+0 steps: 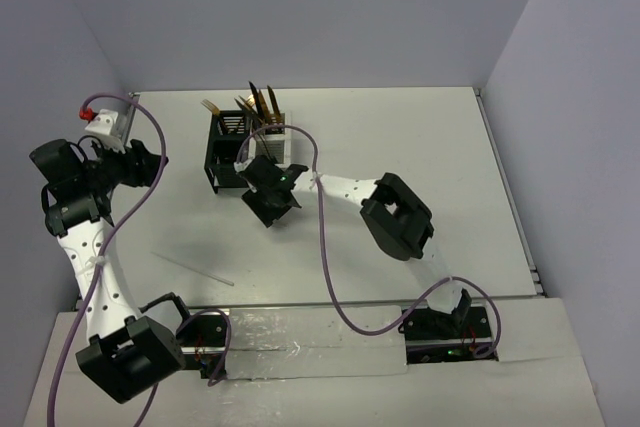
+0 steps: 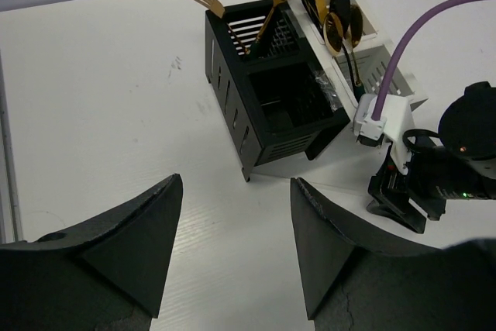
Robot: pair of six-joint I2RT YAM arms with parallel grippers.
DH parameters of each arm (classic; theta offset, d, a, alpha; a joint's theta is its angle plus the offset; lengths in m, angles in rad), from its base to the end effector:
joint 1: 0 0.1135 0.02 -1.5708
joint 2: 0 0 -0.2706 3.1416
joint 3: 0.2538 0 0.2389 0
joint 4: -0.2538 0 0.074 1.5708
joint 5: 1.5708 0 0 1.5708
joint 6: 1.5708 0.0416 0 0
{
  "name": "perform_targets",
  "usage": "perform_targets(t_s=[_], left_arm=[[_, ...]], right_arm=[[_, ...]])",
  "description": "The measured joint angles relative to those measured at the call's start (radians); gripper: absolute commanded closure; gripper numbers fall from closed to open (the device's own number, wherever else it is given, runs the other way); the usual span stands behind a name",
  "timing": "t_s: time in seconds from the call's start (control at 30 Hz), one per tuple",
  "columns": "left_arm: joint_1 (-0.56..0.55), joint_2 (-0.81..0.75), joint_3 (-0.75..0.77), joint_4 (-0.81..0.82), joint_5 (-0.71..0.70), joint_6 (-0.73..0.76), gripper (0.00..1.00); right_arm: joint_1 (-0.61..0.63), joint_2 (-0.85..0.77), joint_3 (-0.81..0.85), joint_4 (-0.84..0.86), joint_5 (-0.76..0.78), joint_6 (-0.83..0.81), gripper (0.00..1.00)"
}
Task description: Sort the eating utensils into containers
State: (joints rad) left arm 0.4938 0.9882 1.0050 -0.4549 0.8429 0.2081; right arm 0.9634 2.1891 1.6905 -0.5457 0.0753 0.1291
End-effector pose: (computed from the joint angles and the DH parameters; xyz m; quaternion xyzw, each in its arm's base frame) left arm 0.1850 0.0643 0.3602 0.1076 0.7934 -0.1559 0.5784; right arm 0.2689 0.3814 0.1763 -0.3820 0.8861 0.1040 0.2411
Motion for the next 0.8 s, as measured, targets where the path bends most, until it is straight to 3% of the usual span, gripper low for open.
perform_targets(t_s=[0.07,0.17,0.7,0.8], left_arm=[[0.001,0.0,0.0,-0.006,0.001,0.003,0.33],[0.005,-0.002,0.0,-0.011,0.004,0.005,0.33],[0.027,-0.005,0.0,0.003,0.011,-0.045,0.33],[0.027,-0.004,0.0,0.008,0.021,-0.056,0.33]], right_arm=[[0.002,0.003,0.004,-0.002,-0.017,0.0,0.41],[0.002,0.008,0.002,0.012,-0.036,-0.002,0.6],[0.042,-0.09,-0.208,0.156,0.011,0.034,0.58],[0.042,-0.116,-0.249,0.18,0.025,0.045,0.63]])
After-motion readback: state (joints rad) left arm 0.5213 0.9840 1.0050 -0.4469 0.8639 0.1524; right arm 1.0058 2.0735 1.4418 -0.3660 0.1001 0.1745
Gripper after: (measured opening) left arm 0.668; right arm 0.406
